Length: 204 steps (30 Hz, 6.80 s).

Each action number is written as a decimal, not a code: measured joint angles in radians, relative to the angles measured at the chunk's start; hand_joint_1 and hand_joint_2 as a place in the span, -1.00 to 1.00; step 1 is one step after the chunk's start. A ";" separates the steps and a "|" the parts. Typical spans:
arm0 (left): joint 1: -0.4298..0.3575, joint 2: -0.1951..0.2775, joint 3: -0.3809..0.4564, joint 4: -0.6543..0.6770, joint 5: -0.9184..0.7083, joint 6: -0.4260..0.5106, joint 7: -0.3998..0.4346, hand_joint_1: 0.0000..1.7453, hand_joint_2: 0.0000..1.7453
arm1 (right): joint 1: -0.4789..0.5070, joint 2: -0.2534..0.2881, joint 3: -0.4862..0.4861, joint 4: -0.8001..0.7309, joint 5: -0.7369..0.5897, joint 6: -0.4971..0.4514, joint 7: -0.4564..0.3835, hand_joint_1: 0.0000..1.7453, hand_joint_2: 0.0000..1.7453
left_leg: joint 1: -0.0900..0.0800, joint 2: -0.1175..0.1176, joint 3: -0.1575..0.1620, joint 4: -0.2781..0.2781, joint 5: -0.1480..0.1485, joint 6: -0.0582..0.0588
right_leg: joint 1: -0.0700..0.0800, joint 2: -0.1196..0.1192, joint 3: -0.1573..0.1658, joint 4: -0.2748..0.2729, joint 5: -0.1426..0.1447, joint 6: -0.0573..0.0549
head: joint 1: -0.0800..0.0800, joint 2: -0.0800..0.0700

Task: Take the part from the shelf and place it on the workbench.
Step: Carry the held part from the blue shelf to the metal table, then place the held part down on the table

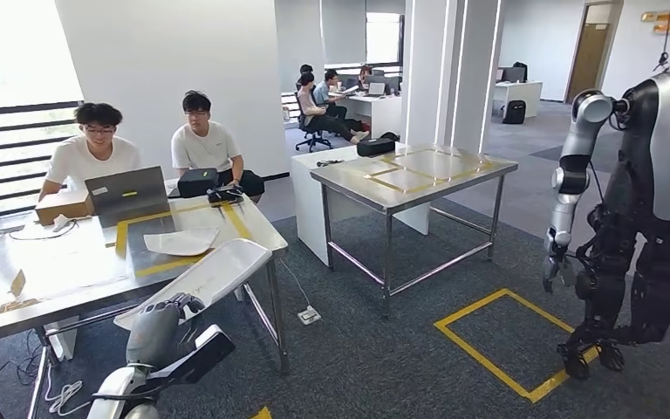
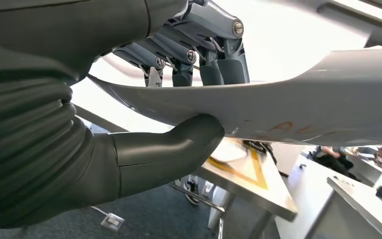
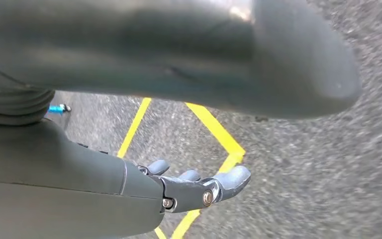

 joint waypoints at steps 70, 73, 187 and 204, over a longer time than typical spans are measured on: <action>-0.001 0.014 0.016 0.018 -0.038 -0.019 -0.004 0.82 1.00 | -0.005 -0.012 0.001 0.000 -0.009 0.006 -0.003 -1.00 -1.00 | 0.015 -0.056 0.079 -0.101 -0.019 0.038 | -0.010 0.072 -0.084 0.197 -0.026 0.048 | 0.006 0.000; 0.002 -0.003 0.016 0.021 -0.044 -0.022 -0.005 0.82 1.00 | -0.001 -0.013 0.001 0.000 -0.015 0.006 -0.004 -1.00 -1.00 | 0.012 -0.063 0.119 -0.101 -0.053 0.041 | -0.006 0.072 -0.186 0.256 -0.105 0.048 | 0.008 0.000; 0.040 0.110 0.076 0.090 -0.038 -0.101 0.008 -1.00 -1.00 | -0.001 0.005 -0.024 0.001 -0.054 -0.011 -0.020 -1.00 -1.00 | 0.003 -0.060 0.138 -0.129 -0.058 0.006 | 0.014 0.084 -0.090 -0.024 0.096 -0.002 | 0.007 -0.002; 0.012 0.024 0.074 0.066 -0.125 0.012 0.040 -1.00 1.00 | -0.002 0.010 -0.035 0.001 -0.059 -0.020 -0.022 -1.00 -1.00 | 0.002 -0.056 0.141 -0.124 -0.054 0.034 | 0.005 0.083 -0.089 -0.010 0.086 0.027 | 0.007 -0.002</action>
